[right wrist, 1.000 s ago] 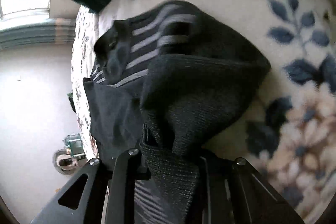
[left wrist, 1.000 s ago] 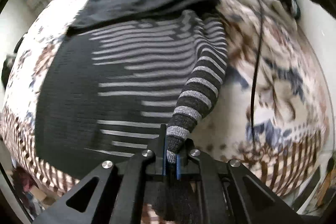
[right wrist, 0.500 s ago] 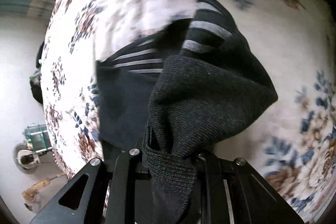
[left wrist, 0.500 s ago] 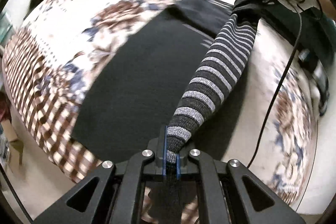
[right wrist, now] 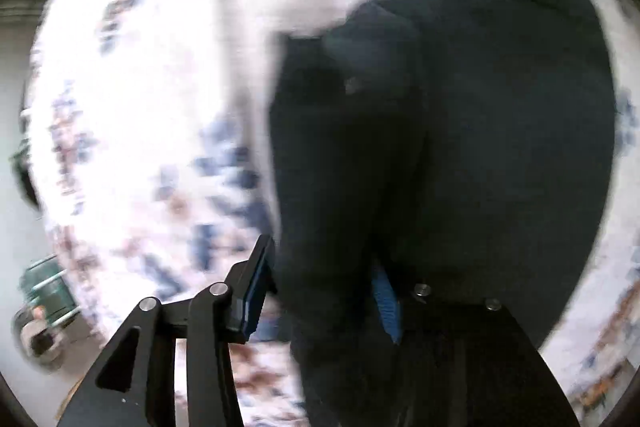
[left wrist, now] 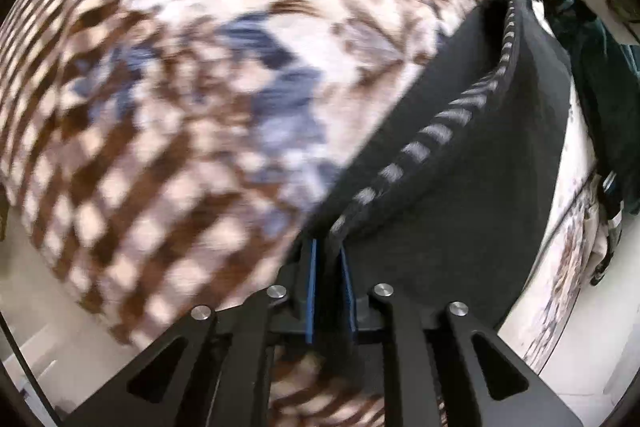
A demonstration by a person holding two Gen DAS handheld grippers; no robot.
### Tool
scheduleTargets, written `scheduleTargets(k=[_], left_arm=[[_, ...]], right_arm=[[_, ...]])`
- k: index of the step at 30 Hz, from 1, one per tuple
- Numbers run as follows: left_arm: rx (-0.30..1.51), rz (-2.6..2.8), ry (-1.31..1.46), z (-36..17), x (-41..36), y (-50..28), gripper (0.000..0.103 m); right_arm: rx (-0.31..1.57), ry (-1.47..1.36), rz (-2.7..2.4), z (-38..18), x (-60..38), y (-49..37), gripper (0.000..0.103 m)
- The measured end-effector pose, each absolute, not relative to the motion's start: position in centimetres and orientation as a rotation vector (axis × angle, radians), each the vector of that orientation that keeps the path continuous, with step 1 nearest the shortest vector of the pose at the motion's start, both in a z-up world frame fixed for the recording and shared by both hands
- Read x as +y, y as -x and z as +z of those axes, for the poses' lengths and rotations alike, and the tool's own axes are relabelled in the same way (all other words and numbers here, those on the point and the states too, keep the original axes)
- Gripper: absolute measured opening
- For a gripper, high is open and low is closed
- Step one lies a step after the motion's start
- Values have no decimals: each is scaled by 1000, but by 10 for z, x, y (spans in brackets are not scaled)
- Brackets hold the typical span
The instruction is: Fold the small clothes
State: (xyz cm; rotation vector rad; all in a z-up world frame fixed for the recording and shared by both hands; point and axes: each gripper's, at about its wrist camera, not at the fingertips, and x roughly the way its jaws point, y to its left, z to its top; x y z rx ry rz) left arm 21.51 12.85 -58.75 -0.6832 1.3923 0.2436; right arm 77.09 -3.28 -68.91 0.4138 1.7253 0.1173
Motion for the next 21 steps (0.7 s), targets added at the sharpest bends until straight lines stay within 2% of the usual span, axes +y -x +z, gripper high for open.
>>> scheduleTargets(k=[2,3,9,12,16,19,21], left_arm=[[1406,247,693,-585,138,-209,40],[1407,245,703,-583,142,-206,41],[1367,223,682,-554,155,-217,39],[1346,142,631,-543,143,-242,45],[1416,15,561,-564,113,-274,45],[1480,4,480,-586,102,-281,42],[1454,6,486,-584,107,-285,41]], right_arm=[[1725,-453,227,-680,-16,-772,51],[1719,-462,259,-676,-13,-771,51],[1613,-302,398,-626,-22,-727,53],[1571,-174,419,-609,-51,-666,54],[1613,-140,331,-620,-115,-582,54],[1699,-254,230,-646,-169,-513,54],[1746,-328,178,-664,-195,-481,54]])
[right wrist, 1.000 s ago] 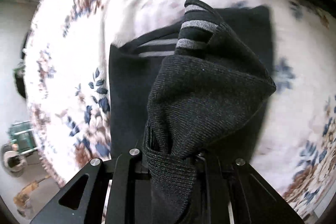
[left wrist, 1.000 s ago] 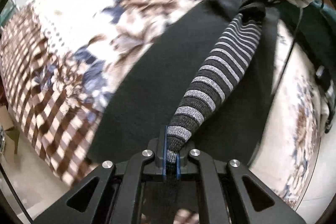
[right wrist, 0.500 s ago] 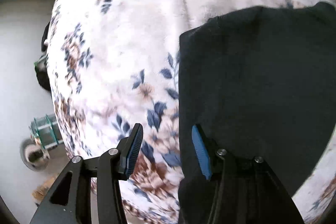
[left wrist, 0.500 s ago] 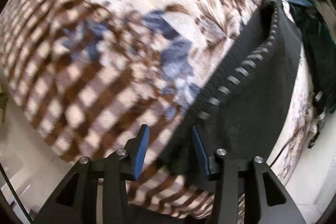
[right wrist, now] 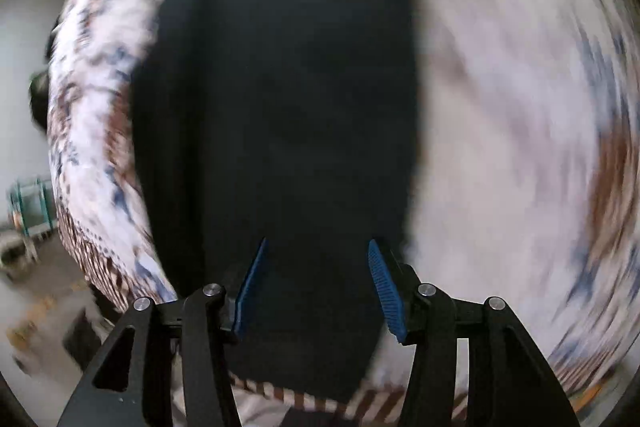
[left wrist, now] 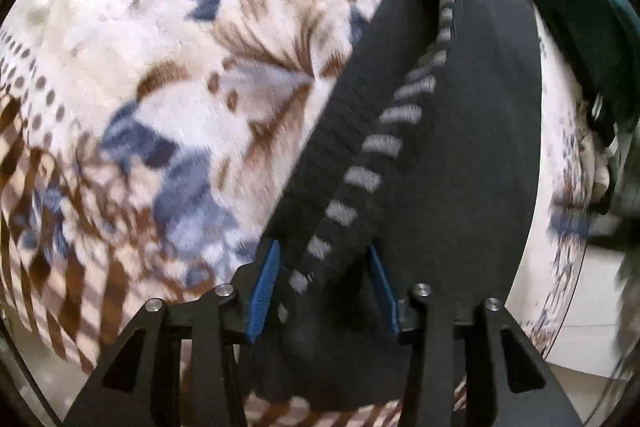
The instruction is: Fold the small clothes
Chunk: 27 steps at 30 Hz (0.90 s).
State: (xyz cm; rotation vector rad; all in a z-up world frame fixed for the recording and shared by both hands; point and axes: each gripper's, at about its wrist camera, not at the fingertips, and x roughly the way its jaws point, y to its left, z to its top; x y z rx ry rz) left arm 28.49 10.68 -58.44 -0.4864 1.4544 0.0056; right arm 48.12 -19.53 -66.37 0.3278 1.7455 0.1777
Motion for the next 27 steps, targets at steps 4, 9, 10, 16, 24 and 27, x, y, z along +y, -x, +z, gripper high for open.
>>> scheduleTargets(k=[4,9,10,16,24,27], left_arm=[[1435,-46,550,-575,121,-289,41],[1428,-155,492,-574,103,-300,38],[1405,-149,454,-574,101,-305,27],[1424,-5,393,-573,120,-330,9],[1454,-116,472,-563,121,-292,31],[1488,-73,317,-574,102,-276,29]], right_arm=[[1808,-426,94,-698,-233,-414,54],[1882,-503,121,-726,-242,-351,54],[1888,-519,132,-730,-242,-339,54],[1839,-511,165,-733,-241,-306,54],[1801,-626,181,-725,-274,-286,54],[1796,-663,193,-722,-278,-274,54]])
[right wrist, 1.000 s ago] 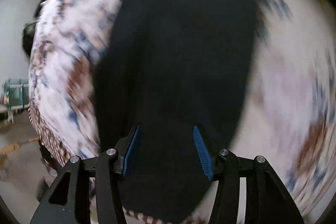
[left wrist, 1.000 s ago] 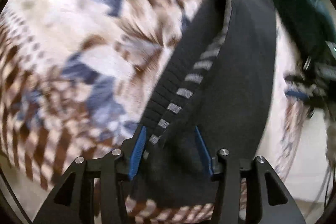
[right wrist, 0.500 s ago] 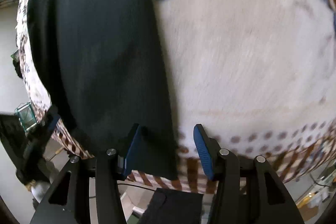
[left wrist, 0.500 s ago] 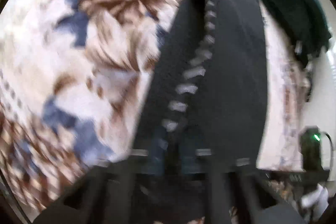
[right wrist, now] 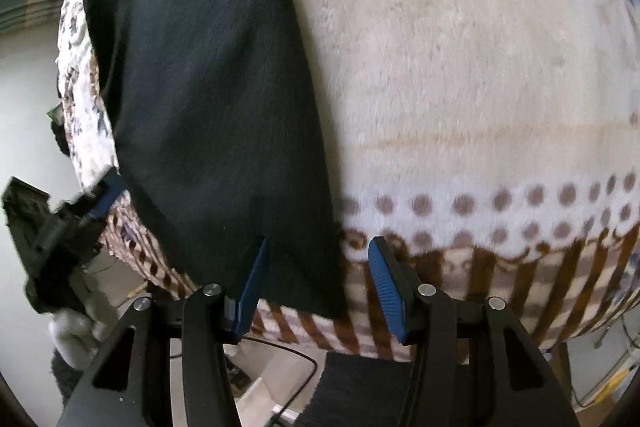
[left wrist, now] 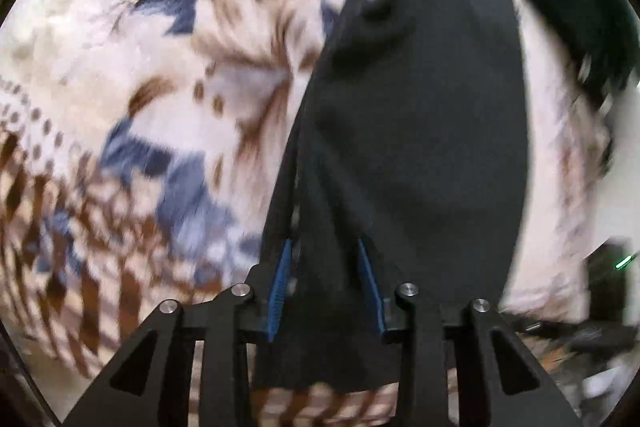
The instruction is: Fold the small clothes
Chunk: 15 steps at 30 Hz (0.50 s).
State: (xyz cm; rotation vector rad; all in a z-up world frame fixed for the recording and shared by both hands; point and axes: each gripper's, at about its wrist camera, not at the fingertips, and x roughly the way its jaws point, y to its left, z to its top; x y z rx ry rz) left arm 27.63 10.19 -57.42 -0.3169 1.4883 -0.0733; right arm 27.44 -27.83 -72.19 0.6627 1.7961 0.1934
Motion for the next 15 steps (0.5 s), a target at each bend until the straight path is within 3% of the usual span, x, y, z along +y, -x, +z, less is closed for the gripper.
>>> scheduleTargets(k=[1,2,5,6,7,8,13,15], left_arm=[[1471,-61,265,-576,96,-269,24],[1458,-50,233,-577,95,-263,7],[1420,2,200,-574,95,-255,3],[1417,21,188,-572,99,-248,3],[1435,30,198,-576,105,-246,4],[1442,30,214,-578,110,-243,4],[1459,-8,195,-540,111,-269,8],[1404,-29,221,-512,113,-286,23]], right_arm=[[1798,-675,198,-723,-279,-271,54],[1798,-691,203,-724,-280,-269,54],[1817,-697,210,-733,-269,-265,54],[1814,-684,210,-735,-266,-262,48],[1799,-667,204,-735,-264,-259,35],[1788,-639,195,-736,-261,-254,7],[1817,-536,153,-731,-250,-250,8],[1850,-560,160,-724,-244,-260,14]])
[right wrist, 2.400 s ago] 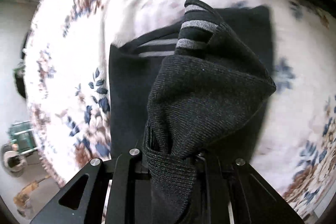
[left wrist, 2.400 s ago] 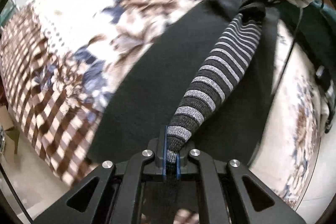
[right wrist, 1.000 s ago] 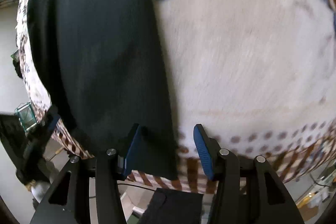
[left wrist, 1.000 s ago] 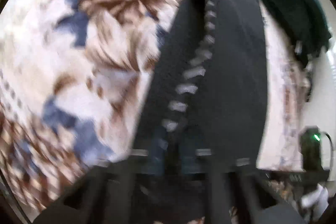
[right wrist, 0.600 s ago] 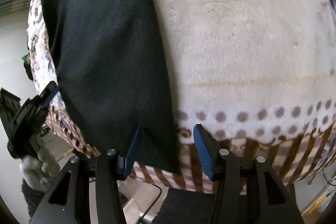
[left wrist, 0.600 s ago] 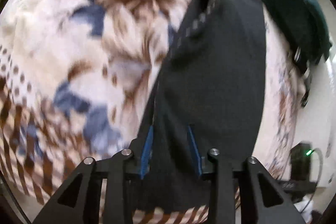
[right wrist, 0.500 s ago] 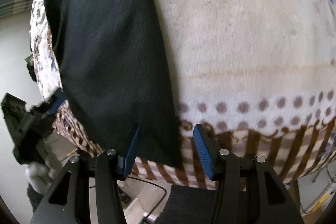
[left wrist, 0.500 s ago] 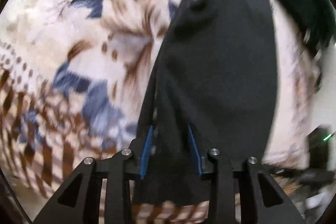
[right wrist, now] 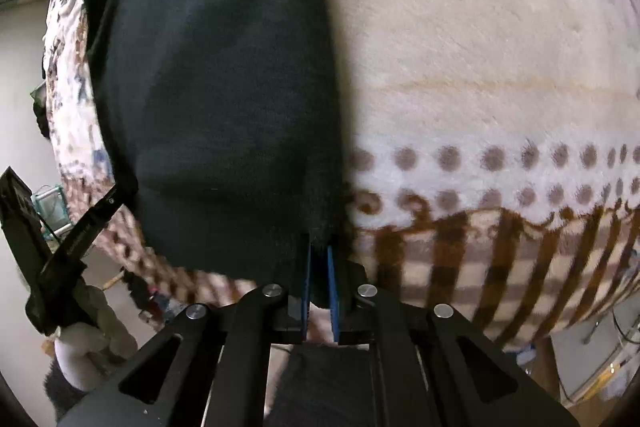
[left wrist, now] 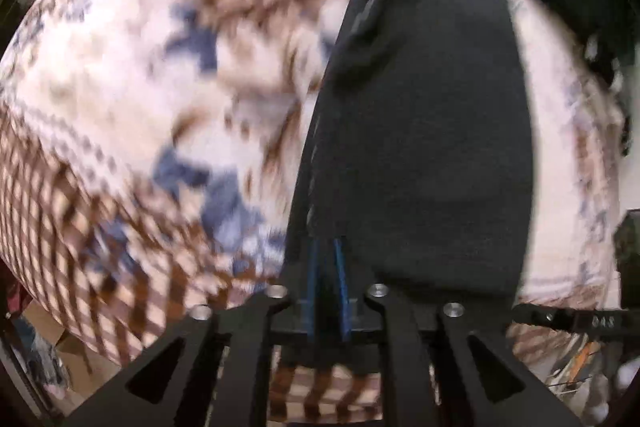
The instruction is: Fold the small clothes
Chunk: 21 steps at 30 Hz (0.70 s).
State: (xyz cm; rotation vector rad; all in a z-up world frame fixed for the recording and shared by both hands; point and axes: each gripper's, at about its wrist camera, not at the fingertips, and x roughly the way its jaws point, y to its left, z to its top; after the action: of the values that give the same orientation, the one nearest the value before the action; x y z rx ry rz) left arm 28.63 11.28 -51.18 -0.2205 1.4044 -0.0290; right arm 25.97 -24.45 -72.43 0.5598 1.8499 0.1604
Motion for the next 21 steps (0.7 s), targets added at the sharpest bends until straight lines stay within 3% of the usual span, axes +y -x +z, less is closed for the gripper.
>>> scheduleTargets(k=[1,3,4,7,12,16,21], left_arm=[[1374,-37,239,-501,116,-293,25],[1313,-55,288,-484,125,-318,31],[1292,-54,321,-480,128,-334,31],[1227,-114,460,-482,140,-418,36],[1194,-227,419,-502,122,-561,37],[1253,-275,313,-537,104,-663,37],[1290,-306,247,-570,91,-718,31]], right_arm=[[1862,-566,160,-718,-247,-265,19],[1820,-604,170,-698,-255,-279,48],[1792,-612,168,-689,-261,-286,52],[1696,-626,140,-656,-275,-326,53],[1556,-631,105,-638,-283,-425,53],[1382,-635,-27,-648,-297,-522,53],[1281,-656,-140,-676,-309,-618,53]])
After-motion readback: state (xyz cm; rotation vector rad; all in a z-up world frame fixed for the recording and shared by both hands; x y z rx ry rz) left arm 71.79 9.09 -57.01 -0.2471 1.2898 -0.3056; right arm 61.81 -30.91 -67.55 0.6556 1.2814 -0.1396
